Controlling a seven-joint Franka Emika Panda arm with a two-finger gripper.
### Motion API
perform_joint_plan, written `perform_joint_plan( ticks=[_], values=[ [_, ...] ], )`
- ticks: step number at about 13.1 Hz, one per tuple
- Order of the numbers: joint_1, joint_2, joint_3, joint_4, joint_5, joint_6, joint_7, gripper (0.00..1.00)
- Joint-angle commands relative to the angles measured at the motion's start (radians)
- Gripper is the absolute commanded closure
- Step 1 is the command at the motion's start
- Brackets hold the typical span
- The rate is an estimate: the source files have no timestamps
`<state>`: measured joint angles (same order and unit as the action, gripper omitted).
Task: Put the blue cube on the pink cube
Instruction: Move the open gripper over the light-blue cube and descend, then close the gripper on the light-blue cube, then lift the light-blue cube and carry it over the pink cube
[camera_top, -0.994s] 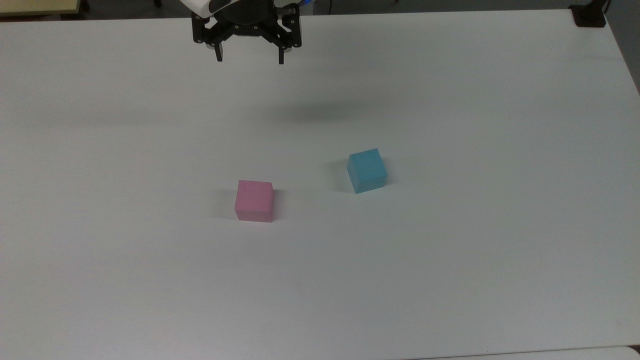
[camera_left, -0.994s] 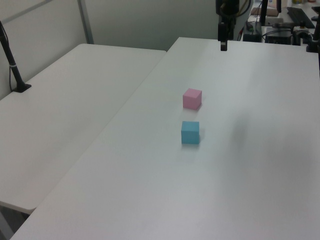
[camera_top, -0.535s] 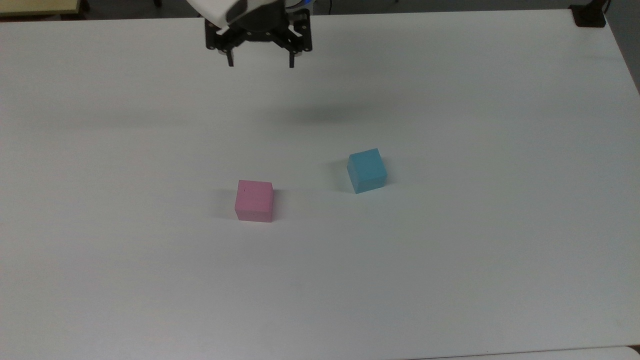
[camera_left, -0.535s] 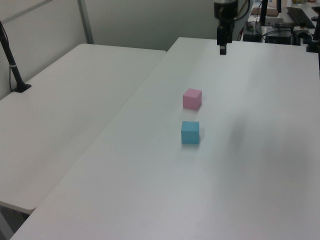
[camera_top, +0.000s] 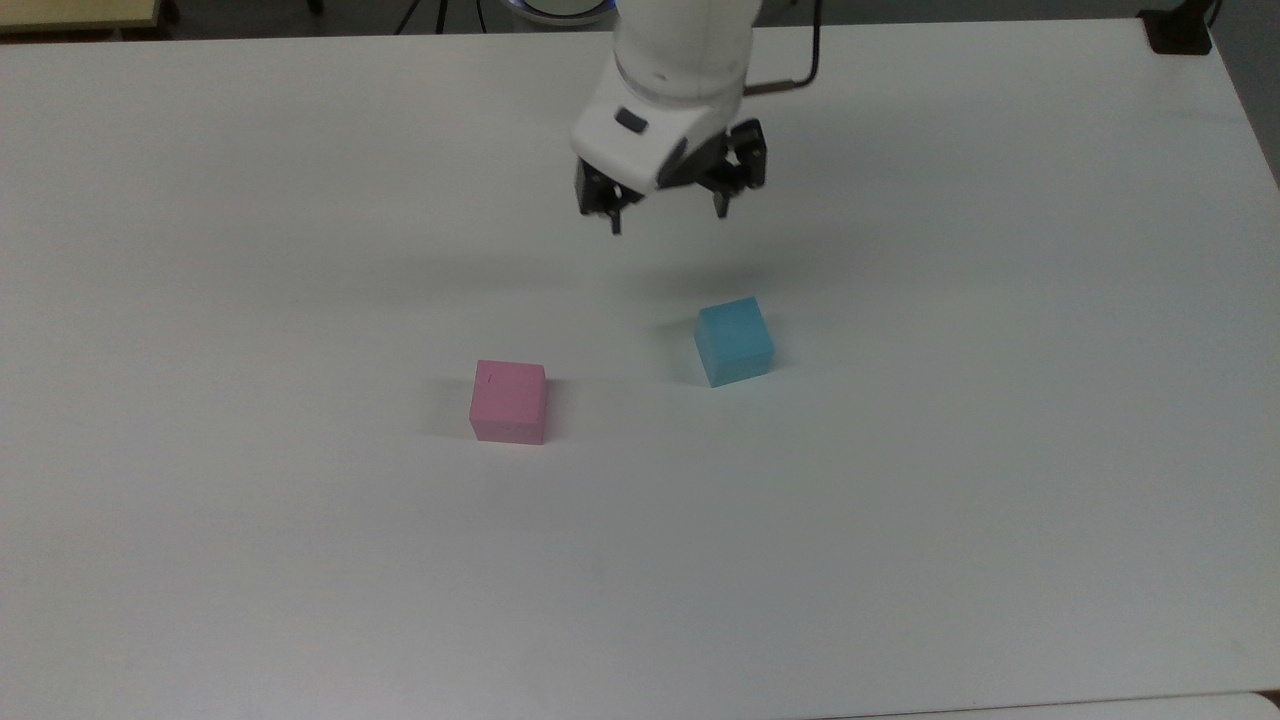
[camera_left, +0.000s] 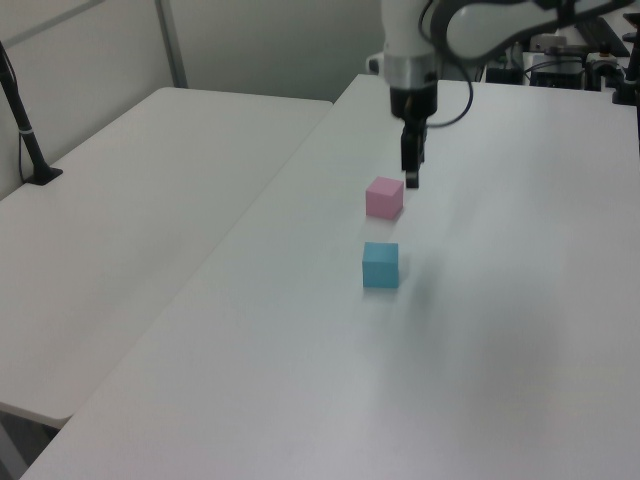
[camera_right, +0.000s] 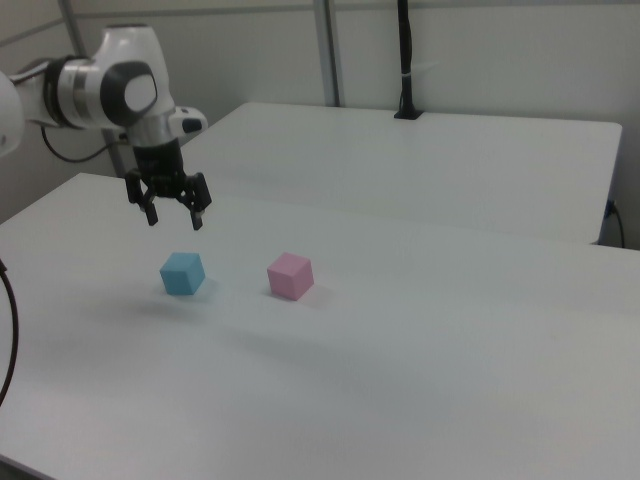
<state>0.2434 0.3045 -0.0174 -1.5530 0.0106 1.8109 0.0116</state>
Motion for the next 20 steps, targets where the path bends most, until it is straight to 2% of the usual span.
perform_joint_plan(
  ticks=[1,6,10,11,12,14,15,17,20],
  values=[
    [0.054,0.080,-0.009,-0.007,0.025,0.086,0.007,0.00],
    [0.092,0.191,-0.009,-0.002,0.012,0.255,0.102,0.00],
    [0.106,0.226,-0.009,-0.001,-0.038,0.265,0.103,0.01],
    [0.106,0.228,-0.009,-0.002,-0.047,0.265,0.103,0.15],
    [0.106,0.226,-0.009,-0.006,-0.063,0.259,0.103,0.41],
    [0.099,0.208,-0.016,0.001,-0.063,0.237,0.102,0.73],
    [0.091,0.190,-0.022,0.005,-0.063,0.196,0.096,0.74],
    [0.027,0.150,-0.029,0.039,-0.055,0.108,0.082,0.73],
    [-0.097,0.145,-0.029,0.100,-0.050,0.062,0.082,0.70]
  ],
)
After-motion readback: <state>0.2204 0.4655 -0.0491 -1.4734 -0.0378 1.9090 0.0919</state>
